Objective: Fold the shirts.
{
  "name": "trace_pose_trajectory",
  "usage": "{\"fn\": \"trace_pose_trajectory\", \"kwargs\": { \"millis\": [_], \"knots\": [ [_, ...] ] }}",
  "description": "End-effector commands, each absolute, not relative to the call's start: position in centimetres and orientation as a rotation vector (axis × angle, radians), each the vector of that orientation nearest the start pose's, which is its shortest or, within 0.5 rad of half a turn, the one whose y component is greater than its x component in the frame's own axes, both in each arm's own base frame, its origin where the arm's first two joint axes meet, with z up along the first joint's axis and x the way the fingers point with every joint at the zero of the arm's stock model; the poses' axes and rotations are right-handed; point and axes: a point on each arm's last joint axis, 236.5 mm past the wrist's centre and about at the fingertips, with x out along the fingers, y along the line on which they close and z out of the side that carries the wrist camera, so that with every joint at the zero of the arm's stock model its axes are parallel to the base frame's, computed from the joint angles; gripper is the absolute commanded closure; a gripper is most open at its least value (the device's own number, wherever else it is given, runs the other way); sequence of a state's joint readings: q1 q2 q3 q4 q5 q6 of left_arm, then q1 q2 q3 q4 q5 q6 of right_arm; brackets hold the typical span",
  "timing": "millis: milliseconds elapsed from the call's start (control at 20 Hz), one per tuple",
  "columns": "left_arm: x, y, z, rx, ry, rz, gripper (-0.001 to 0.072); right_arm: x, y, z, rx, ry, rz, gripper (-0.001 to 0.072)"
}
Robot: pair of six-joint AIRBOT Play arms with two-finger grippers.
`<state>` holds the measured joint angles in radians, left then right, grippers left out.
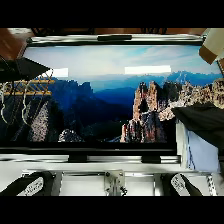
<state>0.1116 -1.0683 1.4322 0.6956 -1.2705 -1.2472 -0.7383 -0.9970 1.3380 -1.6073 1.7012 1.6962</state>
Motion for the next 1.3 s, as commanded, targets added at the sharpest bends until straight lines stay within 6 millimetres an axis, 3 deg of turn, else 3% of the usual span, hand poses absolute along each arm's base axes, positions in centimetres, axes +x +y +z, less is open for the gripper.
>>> {"fn": "trace_pose_trajectory", "kwargs": {
  "millis": [0,200,250,300,350,450,500,600,650,700,750,800,850,900,950,1000,1050,1150,1250],
  "knots": [
    [37.1,-13.3,26.4,-0.330,0.680,-0.684,0.0668,14.3,-16.5,10.8,0.634,1.500,-0.797,0.0646],
    [36.9,-13.4,26.2,-0.328,0.689,-0.689,0.0668,10.3,-13.9,5.7,0.672,1.694,-0.803,0.0644],
    [36.9,-13.4,26.2,-0.329,0.689,-0.689,0.0668,9.2,-13.3,4.4,0.676,1.749,-0.804,0.0614],
    [36.9,-13.4,26.2,-0.329,0.690,-0.689,0.0668,8.1,-12.9,3.0,0.672,1.799,-0.809,0.0382],
    [37.0,-13.3,26.2,-0.327,0.691,-0.687,0.0668,7.6,-12.6,2.0,0.667,1.826,-0.805,0.0075],
    [37.2,-12.7,25.4,-0.308,0.710,-0.656,0.0669,7.9,-12.7,1.3,0.645,1.821,-0.767,0.0047],
    [37.4,-12.2,24.7,-0.294,0.732,-0.623,0.0670,8.8,-13.3,1.8,0.613,1.785,-0.738,0.0047],
    [37.9,-10.3,21.9,-0.202,0.810,-0.509,0.0670,13.4,-15.5,4.7,0.518,1.586,-0.686,0.0060],
    [38.1,-9.0,20.2,-0.136,0.859,-0.431,0.0671,17.3,-16.6,7.4,0.447,1.428,-0.657,0.0120],
    [38.4,-7.4,18.2,-0.056,0.917,-0.333,0.0671,21.8,-16.6,10.7,0.368,1.258,-0.591,0.0123],
    [38.6,-5.8,16.5,0.035,0.971,-0.238,0.0671,26.2,-15.5,14.0,0.303,1.099,-0.515,0.0124],
    [38.7,-3.7,14.8,0.151,1.032,-0.108,0.0671,29.9,-13.3,16.7,0.267,0.973,-0.439,0.0140],
    [38.4,-2.1,13.6,0.260,1.091,-0.009,0.0670,32.9,-10.0,18.3,0.254,0.899,-0.355,0.0207],
    [38.2,-2.0,12.5,0.338,1.143,0.027,0.0666,34.8,-6.5,18.3,0.251,0.893,-0.276,0.0211],
    [38.0,-3.1,11.4,0.368,1.178,0.002,0.0564,36.0,-2.5,16.8,0.239,0.945,-0.186,0.0209],
    [38.0,-4.7,10.5,0.371,1.196,-0.039,0.0298,36.6,1.3,14.5,0.220,1.031,-0.102,0.0206],
    [37.9,-5.9,9.9,0.352,1.207,-0.065,0.0112,36.7,4.8,12.3,0.231,1.118,-0.020,0.0140],
    [37.8,-8.7,8.9,0.229,1.217,-0.122,0.0046,36.4,11.8,9.2,0.331,1.260,0.160,0.0128],
    [36.8,-10.4,7.4,0.136,1.265,-0.154,0.0039,36.0,14.3,7.3,0.335,1.333,0.218,0.0128]
  ]
}}
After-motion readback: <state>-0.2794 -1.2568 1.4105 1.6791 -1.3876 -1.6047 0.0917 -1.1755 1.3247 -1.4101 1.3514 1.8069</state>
